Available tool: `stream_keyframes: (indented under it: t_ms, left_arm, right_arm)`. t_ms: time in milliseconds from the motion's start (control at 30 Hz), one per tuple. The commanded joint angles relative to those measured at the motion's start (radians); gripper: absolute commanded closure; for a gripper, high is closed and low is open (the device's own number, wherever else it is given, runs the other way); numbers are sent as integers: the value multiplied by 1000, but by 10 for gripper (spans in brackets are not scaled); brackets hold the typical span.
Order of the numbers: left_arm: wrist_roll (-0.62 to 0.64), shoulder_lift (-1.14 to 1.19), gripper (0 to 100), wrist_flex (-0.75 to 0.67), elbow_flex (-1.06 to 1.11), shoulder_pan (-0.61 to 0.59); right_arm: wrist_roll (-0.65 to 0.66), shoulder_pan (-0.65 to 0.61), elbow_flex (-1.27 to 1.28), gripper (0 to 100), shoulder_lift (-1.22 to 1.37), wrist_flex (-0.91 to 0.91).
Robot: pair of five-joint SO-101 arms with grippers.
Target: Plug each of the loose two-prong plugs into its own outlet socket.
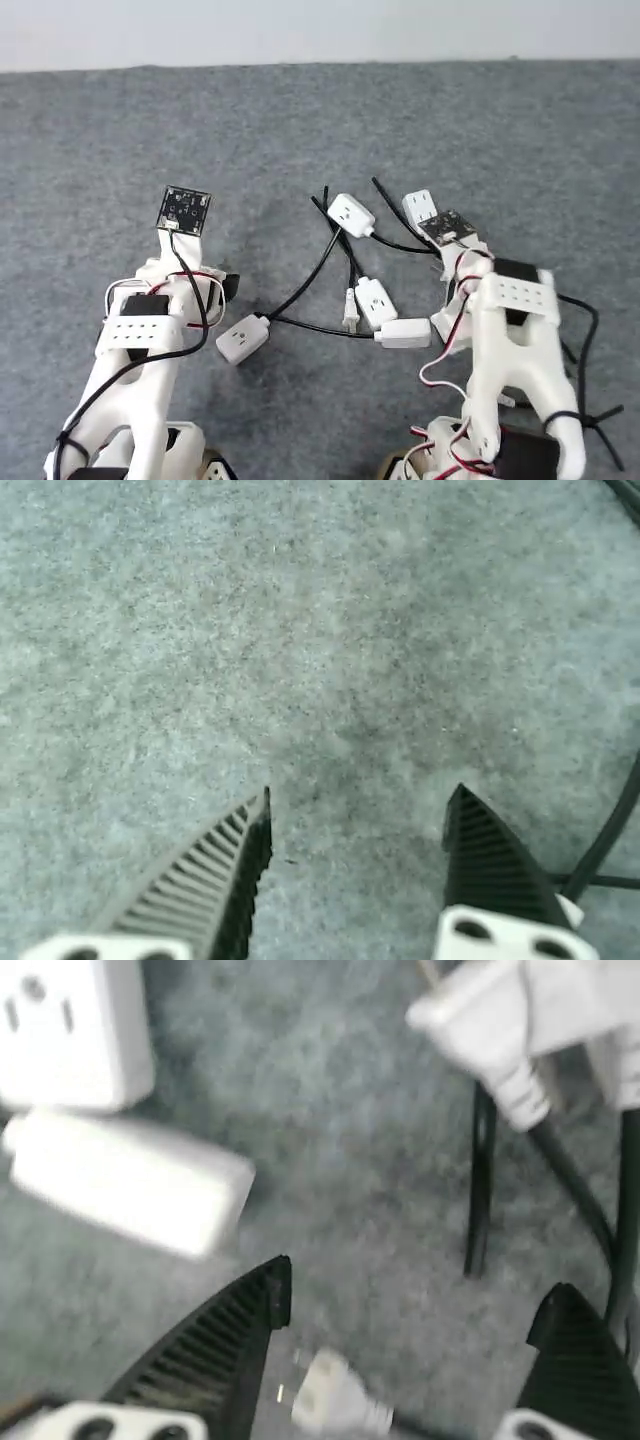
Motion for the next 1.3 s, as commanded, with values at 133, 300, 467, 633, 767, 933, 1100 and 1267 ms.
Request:
stream_keyframes:
  t_ms: [133,300,467,633,767,933,1100,1267]
  left_arm:
    - [15,-31,730,-23,-58,-3]
    - [12,-31,731,-23,-53,26]
    - [11,-28,731,-23,-53,26]
    - [11,-25,731,-23,-53,26]
    - [9,-25,731,-23,-53,26]
    - [9,-23,731,-23,-53,26]
    - [9,-23,731,-23,-53,26]
    - [9,-25,731,-23,-53,26]
  right_arm:
    - [308,148,-83,619,-19,260]
    - [572,268,-48,619,-19,259]
    - [675,285,86,619,-19,171]
    - [718,246,195,619,-19,142]
    - [721,229,222,619,-19,200]
    - [721,236,226,619,-19,211]
    - [718,237,229,619,-19,189]
    - [718,234,293,742,-19,73]
